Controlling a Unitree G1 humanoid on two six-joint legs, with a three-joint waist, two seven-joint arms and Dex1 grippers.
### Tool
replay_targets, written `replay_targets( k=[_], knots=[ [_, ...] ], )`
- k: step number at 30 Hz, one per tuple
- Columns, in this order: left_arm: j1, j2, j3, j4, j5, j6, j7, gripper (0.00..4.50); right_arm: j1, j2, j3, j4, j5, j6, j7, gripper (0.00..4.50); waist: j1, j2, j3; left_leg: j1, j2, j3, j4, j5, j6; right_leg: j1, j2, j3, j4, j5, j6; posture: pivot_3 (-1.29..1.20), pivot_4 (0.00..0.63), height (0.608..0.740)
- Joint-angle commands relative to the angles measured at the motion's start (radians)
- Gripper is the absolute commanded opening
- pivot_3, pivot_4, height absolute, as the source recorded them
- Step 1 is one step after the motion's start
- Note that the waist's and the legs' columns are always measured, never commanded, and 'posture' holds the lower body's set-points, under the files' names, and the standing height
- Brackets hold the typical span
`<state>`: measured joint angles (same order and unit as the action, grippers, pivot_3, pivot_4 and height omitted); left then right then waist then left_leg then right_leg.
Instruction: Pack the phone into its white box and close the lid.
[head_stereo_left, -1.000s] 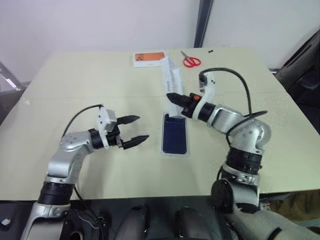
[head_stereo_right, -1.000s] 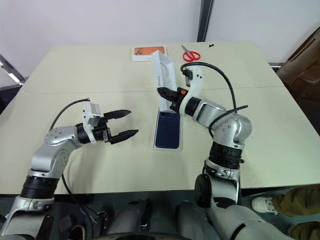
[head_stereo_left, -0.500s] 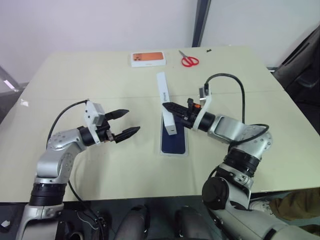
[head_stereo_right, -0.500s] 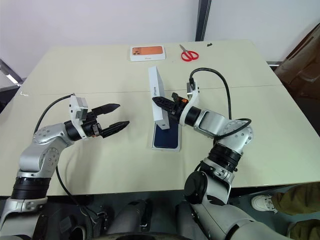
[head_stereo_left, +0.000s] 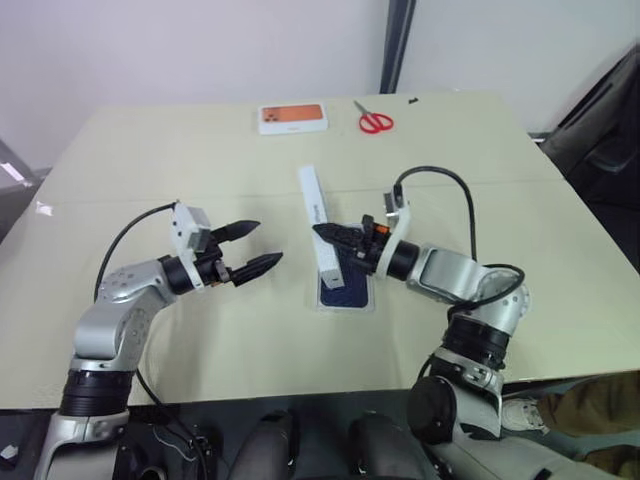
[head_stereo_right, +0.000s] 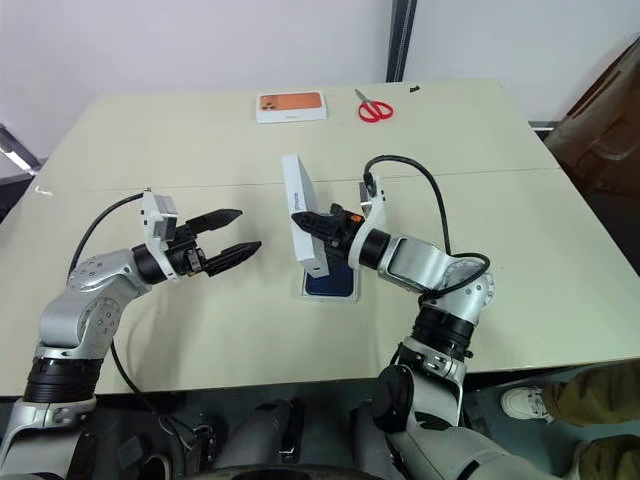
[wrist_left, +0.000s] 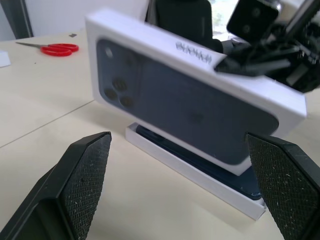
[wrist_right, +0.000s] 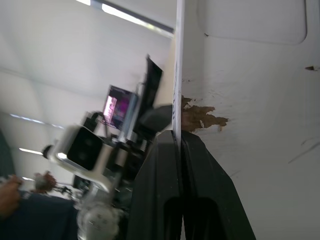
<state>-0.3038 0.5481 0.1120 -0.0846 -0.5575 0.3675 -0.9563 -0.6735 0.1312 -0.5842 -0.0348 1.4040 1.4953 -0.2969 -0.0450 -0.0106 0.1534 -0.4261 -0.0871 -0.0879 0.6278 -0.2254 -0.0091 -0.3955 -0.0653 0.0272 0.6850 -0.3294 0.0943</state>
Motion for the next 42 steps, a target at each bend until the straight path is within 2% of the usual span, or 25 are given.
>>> replay_targets(
  k=[1, 3, 8, 11, 16, 19, 25, 26, 29, 32, 39, 42],
  knots=[
    [-0.012, 0.004, 0.009, -0.019, -0.008, 0.0, 0.001, 4.5, 0.027, 0.002, 0.078, -0.001, 0.107, -0.054, -0.032, 0.07, -0.001, 0.0, 0.0, 0.0, 0.0, 0.0, 0.0, 0.0, 0.0, 0.0, 0.0, 0.0, 0.0, 0.0, 0.0, 0.0, 0.15, 0.734],
    [-0.014, 0.0, 0.006, -0.022, -0.008, 0.002, 0.005, 4.5, 0.044, -0.008, 0.123, -0.008, 0.153, -0.085, -0.055, 0.07, -0.001, 0.0, 0.0, 0.0, 0.0, 0.0, 0.0, 0.0, 0.0, 0.0, 0.0, 0.0, 0.0, 0.0, 0.0, 0.0, 0.15, 0.734],
    [-0.011, 0.0, 0.007, -0.023, -0.01, 0.001, 0.005, 4.5, 0.107, -0.02, 0.256, -0.007, 0.401, -0.226, -0.181, 0.07, 0.0, 0.0, 0.0, 0.0, 0.0, 0.0, 0.0, 0.0, 0.0, 0.0, 0.0, 0.0, 0.0, 0.0, 0.0, 0.0, 0.15, 0.734],
    [-0.01, 0.004, 0.018, -0.016, -0.006, -0.009, 0.005, 4.5, 0.141, -0.039, 0.329, -0.014, 0.5, -0.326, -0.256, 0.07, 0.0, 0.0, 0.0, 0.0, 0.0, 0.0, 0.0, 0.0, 0.0, 0.0, 0.0, 0.0, -0.001, 0.0, 0.0, 0.0, 0.15, 0.734],
    [0.007, 0.011, 0.013, -0.016, -0.011, 0.006, -0.003, 4.5, 0.22, -0.098, 0.429, -0.03, 0.521, -0.395, -0.264, 0.07, 0.0, 0.0, 0.0, 0.0, 0.0, 0.0, 0.0, 0.0, 0.0, 0.001, 0.0, 0.0, -0.001, 0.0, 0.0, 0.0, 0.15, 0.734],
    [0.032, 0.012, -0.002, -0.03, -0.027, 0.027, -0.024, 3.57, 0.241, -0.14, 0.454, -0.025, 0.485, -0.426, -0.218, 0.0, 0.0, 0.0, 0.0, 0.0, 0.0, 0.0, 0.0, 0.0, 0.0, 0.001, 0.0, 0.0, -0.001, 0.0, 0.0, 0.0, 0.15, 0.734],
    [0.06, -0.009, -0.029, -0.028, 0.003, 0.007, -0.011, 0.56, 0.243, -0.199, 0.479, -0.022, 0.409, -0.482, -0.142, 0.0, 0.003, 0.0, 0.0, 0.0, 0.001, 0.0, 0.001, 0.0, 0.001, 0.001, 0.001, 0.0, -0.002, 0.0, 0.0, 0.0, 0.15, 0.734],
    [0.06, -0.02, -0.04, -0.025, 0.015, -0.003, -0.006, 0.16, 0.242, -0.21, 0.48, -0.025, 0.384, -0.489, -0.122, 0.0, 0.004, 0.0, 0.0, 0.0, 0.001, 0.0, 0.001, 0.0, 0.001, 0.002, 0.001, 0.0, -0.002, 0.0, 0.0, 0.0, 0.15, 0.734],
    [0.054, -0.062, -0.078, -0.016, 0.05, -0.027, 0.019, 0.03, 0.244, -0.24, 0.48, -0.029, 0.341, -0.495, -0.065, 0.0, 0.009, 0.0, 0.0, 0.0, 0.001, 0.0, 0.002, -0.001, 0.001, 0.003, 0.0, 0.0, -0.002, 0.0, 0.0, 0.0, 0.15, 0.734],
    [0.039, -0.106, -0.108, 0.001, 0.075, -0.046, 0.04, 0.0, 0.261, -0.262, 0.475, -0.045, 0.356, -0.493, -0.03, 0.83, 0.009, 0.0, 0.0, 0.0, 0.001, 0.0, 0.002, -0.001, 0.002, 0.003, 0.0, 0.0, -0.003, 0.0, 0.0, 0.0, 0.15, 0.734],
    [-0.024, -0.195, -0.162, 0.076, 0.124, -0.089, 0.058, 0.0, 0.281, -0.381, 0.454, -0.145, 0.267, -0.503, 0.095, 4.45, 0.008, 0.0, 0.0, 0.0, 0.001, 0.0, 0.002, -0.001, 0.002, 0.003, 0.0, -0.001, -0.003, 0.0, 0.0, 0.0, 0.15, 0.734],
    [-0.049, -0.23, -0.183, 0.089, 0.136, -0.091, 0.067, 0.0, 0.265, -0.509, 0.448, -0.157, 0.099, -0.523, 0.216, 4.45, 0.013, 0.0, 0.0, 0.0, 0.0, 0.0, 0.003, -0.001, 0.002, 0.004, 0.0, -0.001, -0.003, 0.0, 0.0, 0.0, 0.15, 0.734]
  ],
)
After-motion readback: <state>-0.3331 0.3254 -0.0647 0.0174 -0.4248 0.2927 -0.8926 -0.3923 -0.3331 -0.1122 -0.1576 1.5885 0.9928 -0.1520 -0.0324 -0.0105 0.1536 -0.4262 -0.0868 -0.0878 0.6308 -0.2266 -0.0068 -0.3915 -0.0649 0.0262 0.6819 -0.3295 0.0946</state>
